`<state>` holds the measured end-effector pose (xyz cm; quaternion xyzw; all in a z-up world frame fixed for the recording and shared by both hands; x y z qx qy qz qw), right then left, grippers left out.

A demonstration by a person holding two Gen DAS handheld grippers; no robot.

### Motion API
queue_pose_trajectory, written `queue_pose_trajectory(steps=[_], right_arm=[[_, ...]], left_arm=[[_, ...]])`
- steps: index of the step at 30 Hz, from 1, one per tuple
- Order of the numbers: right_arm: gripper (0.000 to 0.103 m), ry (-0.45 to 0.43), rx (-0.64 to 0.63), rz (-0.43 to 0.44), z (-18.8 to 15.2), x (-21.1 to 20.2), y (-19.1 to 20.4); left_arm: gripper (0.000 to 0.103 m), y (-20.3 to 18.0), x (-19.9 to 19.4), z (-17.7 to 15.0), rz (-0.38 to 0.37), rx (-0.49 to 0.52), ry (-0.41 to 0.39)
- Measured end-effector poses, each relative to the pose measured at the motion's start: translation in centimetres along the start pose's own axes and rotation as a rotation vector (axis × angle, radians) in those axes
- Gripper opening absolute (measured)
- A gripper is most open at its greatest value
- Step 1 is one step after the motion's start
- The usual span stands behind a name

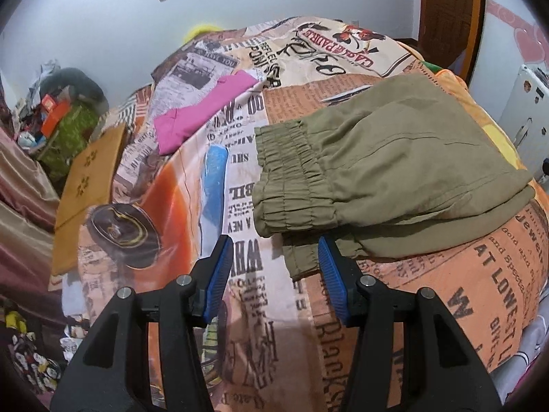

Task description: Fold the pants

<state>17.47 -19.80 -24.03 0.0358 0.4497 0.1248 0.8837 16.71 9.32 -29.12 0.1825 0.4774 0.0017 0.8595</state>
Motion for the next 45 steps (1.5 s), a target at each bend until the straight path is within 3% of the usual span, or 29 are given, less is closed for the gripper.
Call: queue_pose_trajectory(steps=[4, 6, 8, 10, 12, 15, 19, 26, 34, 43, 45], right_arm=[[0.008, -0.005, -0.02, 0.011, 0.4, -0.5, 0.8], [0.016, -0.012, -0.031, 0.019, 0.9, -0.7, 1.6], [0.04, -0.031, -0.037, 0.041, 1.4, -0.9, 2.6], [0.049, -0.057, -0.041, 0.064, 1.8, -1.2, 3.6], [0.052, -0.057, -0.048, 0.081, 1.9, -1.1, 4.6], [0.064, -0.04, -0.063, 0.095, 1.6, -0.6, 6.0], [0.065, -0.026, -0.116, 0.117, 0.8, 0.1, 8.1], [0.065, 0.033, -0.145, 0.15, -0.6, 1.9, 10.3], [0.065, 0.1, -0.185, 0.2, -2.0, 3.7, 13.0], [0.064, 0.077, -0.208, 0.185, -0.9, 5.2, 14.1], [0.052, 0.079, -0.2, 0.182, -0.7, 5.6, 13.9]], left_arm=[[0.058, -0.6, -1.3, 1.5, 0.013, 0.049, -0.033], [0.063, -1.3, -1.9, 2.5, 0.014, 0.079, -0.057], [0.078, -2.1, -2.2, 3.4, 0.004, 0.104, -0.075], [0.088, -3.1, -2.3, 4.2, -0.001, 0.14, -0.088], [0.09, -4.0, -2.1, 4.7, 0.001, 0.175, -0.089], [0.09, -5.6, -1.2, 5.0, 0.001, 0.234, -0.066], [0.09, -8.0, 0.5, 4.8, -0.032, 0.303, -0.027], [0.09, -9.6, 2.1, 5.0, -0.007, 0.37, -0.005], [0.09, -9.0, 1.8, 6.9, -0.058, 0.308, -0.031], [0.09, -8.4, 0.9, 8.2, -0.103, 0.25, -0.057], [0.09, -8.8, 1.0, 8.0, -0.126, 0.241, -0.046]])
Point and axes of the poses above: each gripper's, at about its wrist camera, not at the fingertips, and x roughly the way its jaws point, y to its left, z to its top, the point moved 10 cm from there along x, roughly the way its jaws point, and after that the axes turned 14 degrees about x, right-handed, at the moved point
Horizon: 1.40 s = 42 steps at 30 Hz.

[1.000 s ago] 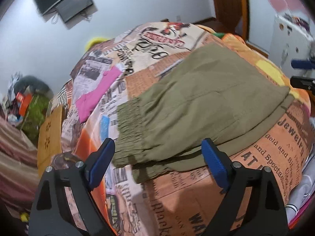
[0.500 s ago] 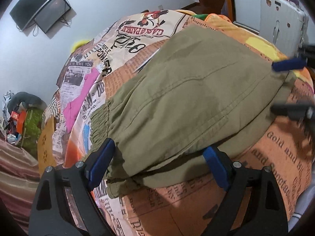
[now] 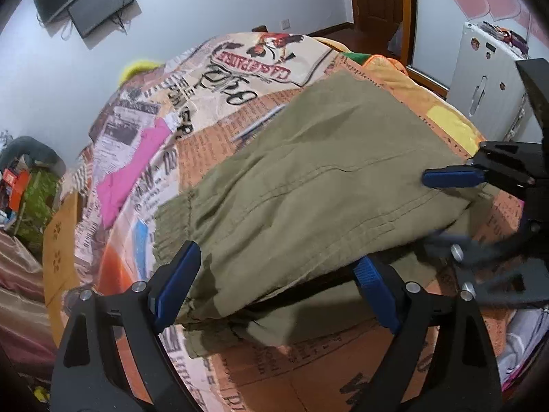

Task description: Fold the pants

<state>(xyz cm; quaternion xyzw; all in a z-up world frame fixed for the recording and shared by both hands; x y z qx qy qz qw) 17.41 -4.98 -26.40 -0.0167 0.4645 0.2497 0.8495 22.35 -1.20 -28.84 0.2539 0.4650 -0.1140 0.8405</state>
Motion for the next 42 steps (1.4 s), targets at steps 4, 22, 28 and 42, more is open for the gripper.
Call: queue_pose_trajectory(steps=[4, 22, 28, 42], right_arm=[[0.022, -0.003, 0.033, 0.025, 0.3, 0.0, -0.3], [0.009, -0.053, -0.022, 0.024, -0.2, -2.4, 1.0], [0.01, -0.018, 0.012, 0.037, -1.5, -1.7, 0.9], [0.025, 0.016, 0.005, 0.009, -3.0, -1.9, 1.1]], left_arm=[[0.089, -1.0, -0.1, 0.0, 0.015, 0.021, -0.026], [0.024, -2.8, -0.5, -0.8, -0.007, 0.077, -0.037], [0.024, -3.9, 0.3, -2.1, -0.04, 0.058, -0.013], [0.031, -4.1, 0.4, -3.5, -0.079, -0.005, 0.016]])
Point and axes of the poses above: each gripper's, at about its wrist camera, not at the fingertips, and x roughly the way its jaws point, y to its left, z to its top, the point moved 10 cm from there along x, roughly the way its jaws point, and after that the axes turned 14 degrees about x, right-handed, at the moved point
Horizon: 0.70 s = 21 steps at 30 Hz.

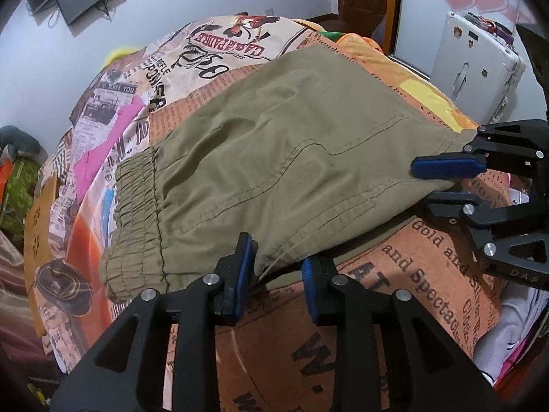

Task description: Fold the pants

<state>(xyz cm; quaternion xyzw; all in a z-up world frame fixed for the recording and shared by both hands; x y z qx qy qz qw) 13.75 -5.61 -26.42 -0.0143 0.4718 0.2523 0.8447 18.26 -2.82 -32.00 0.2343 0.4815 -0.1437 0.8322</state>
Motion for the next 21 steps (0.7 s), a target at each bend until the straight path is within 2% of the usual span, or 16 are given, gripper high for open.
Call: queue_pose_trajectory(steps=[2, 8, 14, 18, 21], right_arm=[[0.034, 0.003, 0.015, -0.002, -0.1, -0.3, -0.4], [0.048, 0.005, 0.067, -0.029, -0.7, -1.6, -2.0], [0.049, -0.013, 0.151, -0.04, -1.1, -3.8, -4.4], [0.049, -0.062, 0.181, -0.052, -0.2, -5.4, -5.6], [0.049, -0.096, 0.208, -0.062, 0.8, -5.8, -6.6]], left_arm=[[0.038, 0.2, -0.4, -0.3, -0.006, -0.018, 0.001], [0.046, 1.3, -2.5, -1.6, -0.048, -0.104, -0.017], [0.052, 4.9, -4.6, -2.8, -0.005, -0.209, -0.041], [0.058, 7.6, -5.1, -3.3, 0.029, -0.279, -0.052], [0.058, 8.6, -4.5, -3.4, 0.016, -0.319, -0.049]])
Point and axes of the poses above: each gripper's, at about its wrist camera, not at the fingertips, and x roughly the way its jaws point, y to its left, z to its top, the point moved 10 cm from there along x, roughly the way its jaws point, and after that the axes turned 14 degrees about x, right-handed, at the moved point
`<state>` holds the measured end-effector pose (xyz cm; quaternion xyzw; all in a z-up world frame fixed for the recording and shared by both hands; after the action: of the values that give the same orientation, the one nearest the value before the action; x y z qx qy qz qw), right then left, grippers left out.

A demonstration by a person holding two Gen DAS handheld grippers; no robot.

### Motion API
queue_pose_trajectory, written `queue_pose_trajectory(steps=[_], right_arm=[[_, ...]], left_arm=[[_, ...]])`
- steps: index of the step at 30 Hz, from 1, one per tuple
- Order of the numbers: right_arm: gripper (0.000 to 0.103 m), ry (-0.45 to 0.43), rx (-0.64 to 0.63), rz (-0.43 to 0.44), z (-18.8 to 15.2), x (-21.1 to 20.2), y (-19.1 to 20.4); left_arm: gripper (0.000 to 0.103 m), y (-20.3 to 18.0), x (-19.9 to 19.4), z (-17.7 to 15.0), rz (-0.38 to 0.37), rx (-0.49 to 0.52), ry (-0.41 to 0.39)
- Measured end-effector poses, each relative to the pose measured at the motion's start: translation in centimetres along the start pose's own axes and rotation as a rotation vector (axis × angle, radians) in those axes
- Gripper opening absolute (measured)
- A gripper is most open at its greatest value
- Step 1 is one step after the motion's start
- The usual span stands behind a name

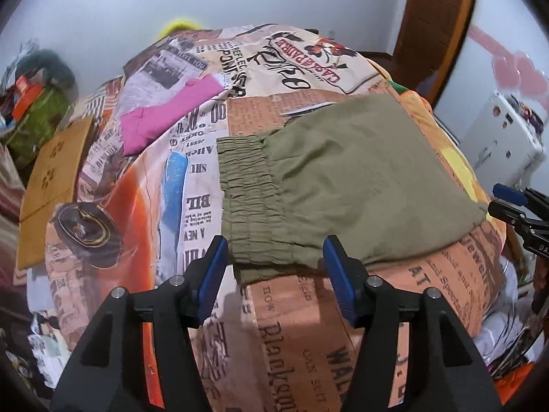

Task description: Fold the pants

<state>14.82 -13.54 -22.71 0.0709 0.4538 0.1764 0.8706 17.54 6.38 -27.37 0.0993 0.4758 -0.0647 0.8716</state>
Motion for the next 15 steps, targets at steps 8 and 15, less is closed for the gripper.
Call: queue_pose_trajectory(steps=[8, 15], right_arm=[[0.049, 0.068, 0.099, -0.04, -0.5, 3.8, -2.2], [0.048, 0.132, 0.136, -0.031, -2.6, 5.1, -3.9]], left_arm=[[0.057, 0.4, 3.1, -1.2, 0.022, -0.048, 0.054], [0.054, 0.5, 3.6, -2.6, 0.028, -0.041, 0.053]])
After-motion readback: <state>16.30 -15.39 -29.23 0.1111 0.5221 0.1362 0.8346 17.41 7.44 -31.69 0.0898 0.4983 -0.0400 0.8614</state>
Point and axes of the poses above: each gripper's, at about its wrist camera, not at the fingertips, and x roughly the way its jaws point, y to its left, z to its top, the point moved 10 cm from there along x, roughly the way its jaws point, and after that the axes turned 14 degrees about x, right-handed, at the moved point
